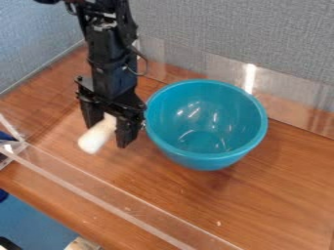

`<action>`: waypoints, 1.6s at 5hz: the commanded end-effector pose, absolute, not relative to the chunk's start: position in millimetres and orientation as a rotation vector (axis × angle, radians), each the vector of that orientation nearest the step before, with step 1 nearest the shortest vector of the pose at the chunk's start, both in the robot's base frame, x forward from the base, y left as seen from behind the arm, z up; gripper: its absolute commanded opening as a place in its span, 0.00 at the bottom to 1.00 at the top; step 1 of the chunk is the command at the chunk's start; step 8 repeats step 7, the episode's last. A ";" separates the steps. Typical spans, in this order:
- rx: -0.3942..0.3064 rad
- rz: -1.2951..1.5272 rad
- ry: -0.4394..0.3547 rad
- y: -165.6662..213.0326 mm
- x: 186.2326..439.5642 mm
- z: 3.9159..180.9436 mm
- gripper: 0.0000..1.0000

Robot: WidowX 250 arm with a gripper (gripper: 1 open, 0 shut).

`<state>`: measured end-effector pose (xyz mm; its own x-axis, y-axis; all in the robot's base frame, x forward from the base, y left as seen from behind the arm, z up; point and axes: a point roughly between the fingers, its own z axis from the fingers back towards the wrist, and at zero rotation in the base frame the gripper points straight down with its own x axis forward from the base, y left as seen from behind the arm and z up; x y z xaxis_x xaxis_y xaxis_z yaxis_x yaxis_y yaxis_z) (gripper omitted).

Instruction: Remove the mushroom from inside the blue bowl and put it on the table

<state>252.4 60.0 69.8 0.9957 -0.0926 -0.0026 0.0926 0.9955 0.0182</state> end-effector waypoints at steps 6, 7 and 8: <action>0.015 -0.051 -0.029 64.7 268.8 63.9 1.00; 0.014 -0.047 -0.025 65.0 269.7 60.7 1.00; 0.014 -0.047 -0.025 65.0 269.7 60.7 1.00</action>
